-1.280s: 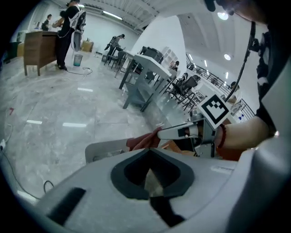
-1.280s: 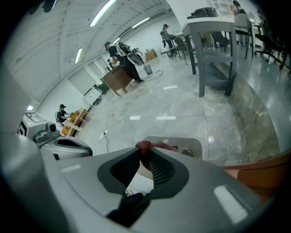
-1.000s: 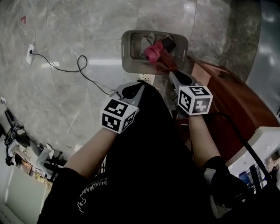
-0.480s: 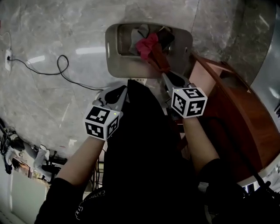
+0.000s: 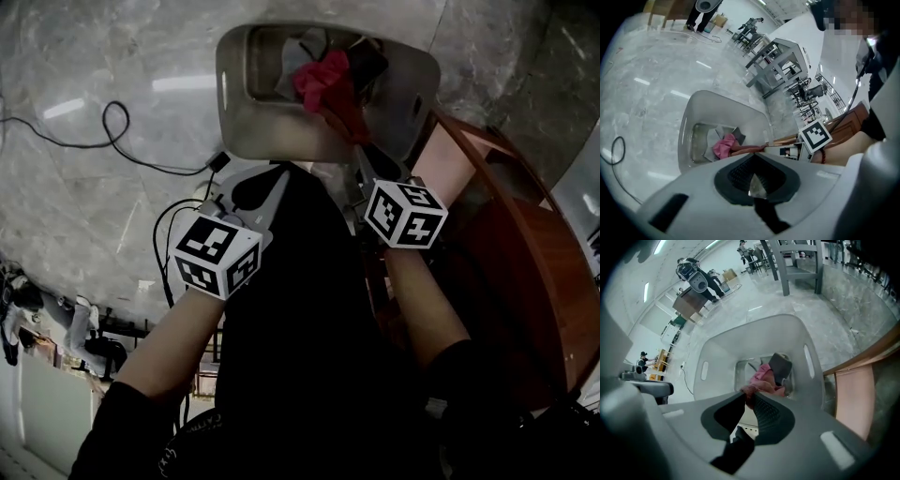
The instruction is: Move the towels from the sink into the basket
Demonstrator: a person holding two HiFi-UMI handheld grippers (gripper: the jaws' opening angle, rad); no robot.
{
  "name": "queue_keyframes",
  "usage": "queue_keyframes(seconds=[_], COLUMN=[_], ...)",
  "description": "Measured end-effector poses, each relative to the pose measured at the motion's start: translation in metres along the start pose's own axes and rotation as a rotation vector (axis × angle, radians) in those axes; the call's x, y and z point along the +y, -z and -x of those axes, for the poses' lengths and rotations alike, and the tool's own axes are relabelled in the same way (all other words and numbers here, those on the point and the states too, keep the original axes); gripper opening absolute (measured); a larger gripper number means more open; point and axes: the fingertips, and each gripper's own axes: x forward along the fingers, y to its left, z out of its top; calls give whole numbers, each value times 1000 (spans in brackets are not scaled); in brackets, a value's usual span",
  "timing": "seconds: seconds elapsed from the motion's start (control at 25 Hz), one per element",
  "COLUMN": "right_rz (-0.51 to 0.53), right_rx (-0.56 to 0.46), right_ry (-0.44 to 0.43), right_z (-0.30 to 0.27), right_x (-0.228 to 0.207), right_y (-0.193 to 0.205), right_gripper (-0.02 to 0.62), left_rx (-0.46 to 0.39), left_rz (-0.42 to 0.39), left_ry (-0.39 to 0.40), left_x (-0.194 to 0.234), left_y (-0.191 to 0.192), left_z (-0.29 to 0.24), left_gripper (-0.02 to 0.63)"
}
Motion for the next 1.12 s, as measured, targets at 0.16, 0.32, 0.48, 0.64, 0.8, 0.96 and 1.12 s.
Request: queue_keyframes(seconds=[0.16,0.32,0.48,0.64,0.8,0.96,1.12], right_rz=[24,11,-13,25,-20,-82,-83], right_rx=[-8,-57,-119,-165,-225,-317,-504], right_ry=[1,40,81,157,245,376,334], right_z=[2,11,26,53,88,135,201], right_x=[5,4,10,29,56,93,166], right_y=[0,-3,-4,-2,4,28,21], right_gripper=[85,166,149,81,8,8,8], left_rx=[-13,-41,-54,-62,-159,-188,-291], left_rz=[29,57,33,3,-1,7,-42], left_ry=[-13,-7,-3,-26,-19,-32,-50], left_x=[4,-7,-15,-17,-30,-54,-77], left_y=[7,22,43,51,26,36,17], left_z=[10,25,47,75,125,210,311], left_gripper=[3,3,3,3,3,3,3])
